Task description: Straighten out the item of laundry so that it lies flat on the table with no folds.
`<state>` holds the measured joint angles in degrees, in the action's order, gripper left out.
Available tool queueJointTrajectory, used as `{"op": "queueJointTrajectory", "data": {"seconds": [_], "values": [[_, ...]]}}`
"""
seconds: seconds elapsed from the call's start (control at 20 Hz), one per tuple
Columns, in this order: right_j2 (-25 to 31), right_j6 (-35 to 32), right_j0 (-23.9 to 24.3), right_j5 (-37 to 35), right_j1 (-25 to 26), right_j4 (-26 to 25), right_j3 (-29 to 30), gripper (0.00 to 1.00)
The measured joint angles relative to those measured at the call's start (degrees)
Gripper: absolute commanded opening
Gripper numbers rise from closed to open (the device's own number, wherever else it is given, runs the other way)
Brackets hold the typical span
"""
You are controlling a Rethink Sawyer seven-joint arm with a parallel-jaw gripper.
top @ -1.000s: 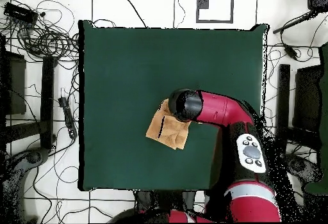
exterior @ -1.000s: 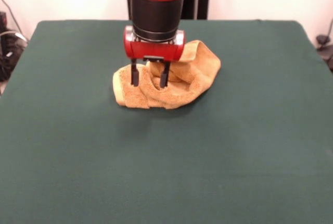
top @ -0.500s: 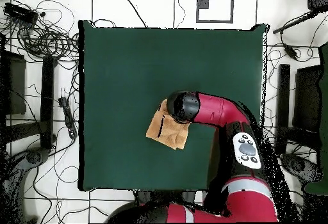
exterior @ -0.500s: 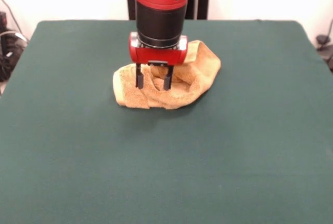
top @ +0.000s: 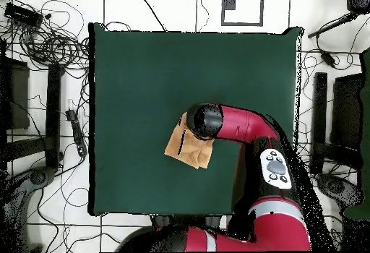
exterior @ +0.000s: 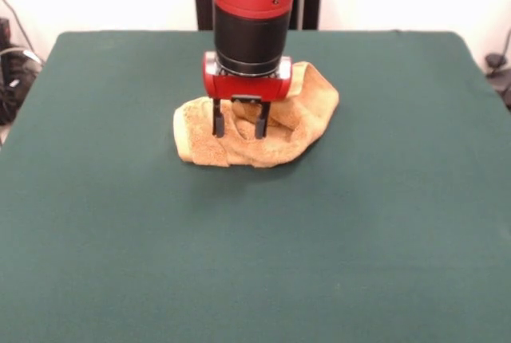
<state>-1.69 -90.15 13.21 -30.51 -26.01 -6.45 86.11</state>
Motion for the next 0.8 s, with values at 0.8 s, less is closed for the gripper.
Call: {"op": "queueJointTrajectory", "data": {"seconds": [0.8], "values": [[0.02, 0.0, -1.2, 0.74, 1.89, -0.02, 0.01, 1.0]]}}
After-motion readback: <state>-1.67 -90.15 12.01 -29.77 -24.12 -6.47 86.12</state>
